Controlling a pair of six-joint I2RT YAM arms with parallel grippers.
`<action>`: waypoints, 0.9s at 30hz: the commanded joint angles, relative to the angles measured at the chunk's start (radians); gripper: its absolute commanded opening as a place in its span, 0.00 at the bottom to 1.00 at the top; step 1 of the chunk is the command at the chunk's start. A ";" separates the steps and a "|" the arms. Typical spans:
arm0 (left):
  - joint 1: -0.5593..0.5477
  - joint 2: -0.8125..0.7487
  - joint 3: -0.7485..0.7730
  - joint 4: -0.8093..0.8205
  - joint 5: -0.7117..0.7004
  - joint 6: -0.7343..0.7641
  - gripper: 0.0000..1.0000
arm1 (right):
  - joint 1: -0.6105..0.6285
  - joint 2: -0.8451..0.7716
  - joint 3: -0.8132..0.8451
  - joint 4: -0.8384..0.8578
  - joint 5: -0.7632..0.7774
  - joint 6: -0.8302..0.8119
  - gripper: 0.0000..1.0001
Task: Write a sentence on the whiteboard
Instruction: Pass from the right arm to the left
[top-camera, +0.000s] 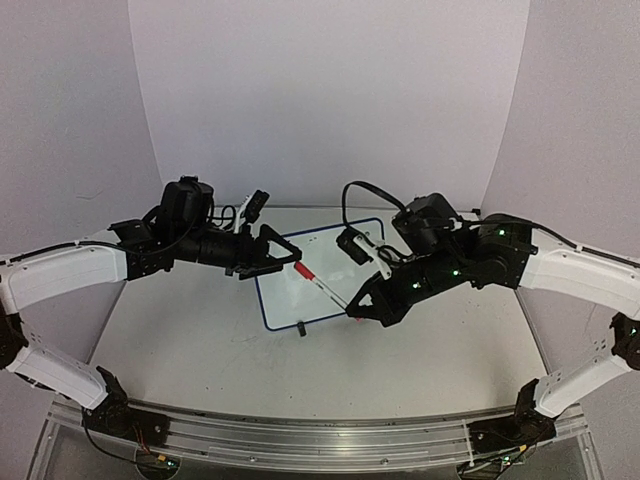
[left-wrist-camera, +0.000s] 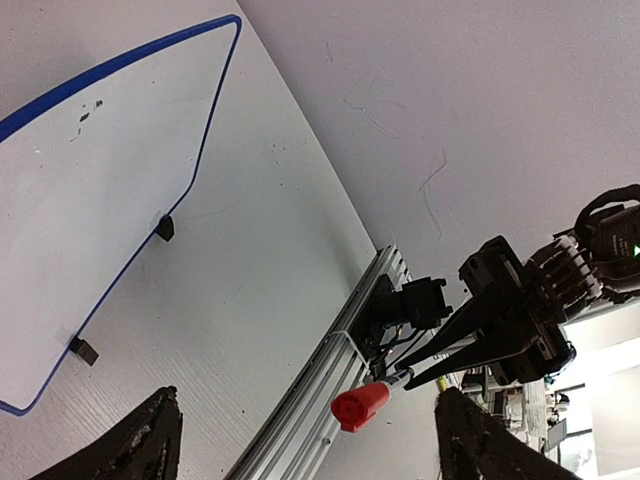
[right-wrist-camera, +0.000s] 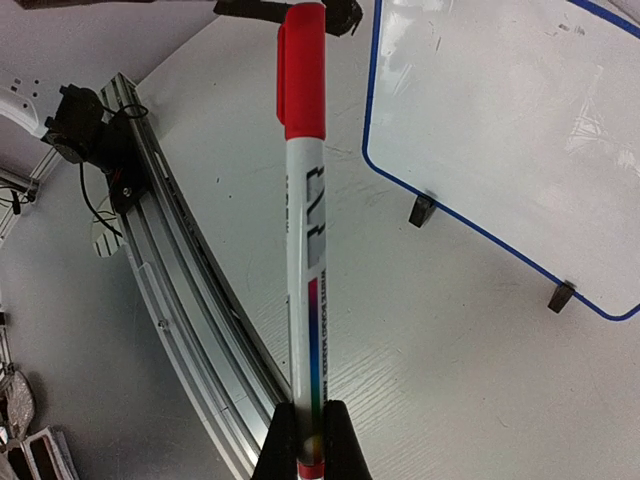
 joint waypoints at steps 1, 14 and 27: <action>-0.004 0.015 0.027 0.124 0.070 -0.052 0.77 | 0.014 0.015 0.055 0.011 -0.024 -0.025 0.00; -0.016 0.055 0.037 0.129 0.124 -0.060 0.42 | 0.016 0.016 0.054 0.012 -0.005 -0.031 0.00; -0.028 0.063 0.044 0.120 0.147 -0.057 0.09 | 0.016 0.013 0.043 0.011 0.045 -0.028 0.00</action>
